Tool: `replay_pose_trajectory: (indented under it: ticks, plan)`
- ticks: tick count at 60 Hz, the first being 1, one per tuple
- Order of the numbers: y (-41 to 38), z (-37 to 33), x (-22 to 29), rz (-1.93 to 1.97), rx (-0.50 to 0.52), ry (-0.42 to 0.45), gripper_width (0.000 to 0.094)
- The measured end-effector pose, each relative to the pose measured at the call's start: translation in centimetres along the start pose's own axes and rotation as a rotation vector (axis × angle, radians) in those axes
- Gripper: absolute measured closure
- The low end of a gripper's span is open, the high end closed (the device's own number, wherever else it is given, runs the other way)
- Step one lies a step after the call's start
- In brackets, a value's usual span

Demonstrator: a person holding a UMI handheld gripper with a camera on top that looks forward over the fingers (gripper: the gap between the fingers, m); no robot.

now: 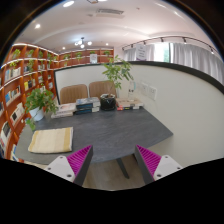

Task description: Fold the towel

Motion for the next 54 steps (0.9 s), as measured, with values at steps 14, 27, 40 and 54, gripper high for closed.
replay_pose_trajectory:
  ticks: [14, 27, 40, 54]
  plan:
    - [-16.8, 6.1, -2.3, -0.107, 0.119, -0.088, 0.0083]
    - [-35.5, 10.9, -3.9, -0.207, 0.232, -0.152, 0.0072]
    - [-48.1, 17.4, -3.4, -0.234, 0.246, -0.182, 0.0109]
    - [-53.0, 22.9, -4.7, -0.275, 0.180, -0.234, 0.0289]
Point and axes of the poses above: the point between the fingertips, and its own axes, seen from behind it with the camera up: y to the right, x up, z forward, the way the camera looks, the point moved 5 cm from there along -z, backward, against the way the camera looks, and after that the axes turned 14 degrees about -y, right-handed, at the moved point
